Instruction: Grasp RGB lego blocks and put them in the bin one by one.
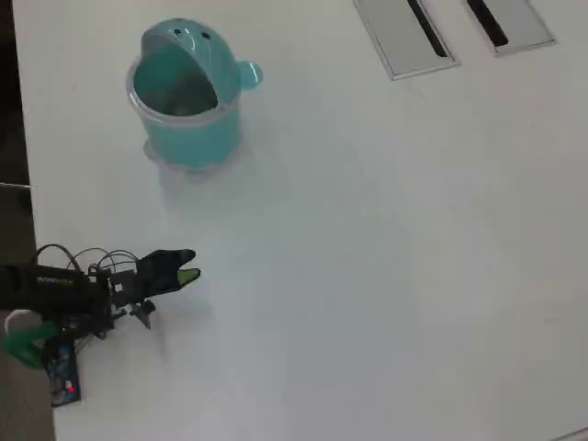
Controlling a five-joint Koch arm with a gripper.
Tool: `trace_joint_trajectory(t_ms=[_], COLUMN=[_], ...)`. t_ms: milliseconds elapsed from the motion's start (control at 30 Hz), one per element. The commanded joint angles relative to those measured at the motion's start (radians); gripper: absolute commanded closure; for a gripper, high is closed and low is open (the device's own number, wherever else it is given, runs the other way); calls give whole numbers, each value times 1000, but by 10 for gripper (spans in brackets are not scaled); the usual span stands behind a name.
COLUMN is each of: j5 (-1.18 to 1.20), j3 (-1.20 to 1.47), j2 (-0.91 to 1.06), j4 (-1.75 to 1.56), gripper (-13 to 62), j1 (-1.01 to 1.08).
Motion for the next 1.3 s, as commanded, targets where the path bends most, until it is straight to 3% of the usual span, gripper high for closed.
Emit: trace_joint_trajectory(t_ms=[0, 500, 1267], j5=[-3, -6, -2], j3=[74, 74, 74], j2=[71, 64, 61], j4=[44, 356, 391], gripper=[137, 145, 148], j1=[2, -40, -38])
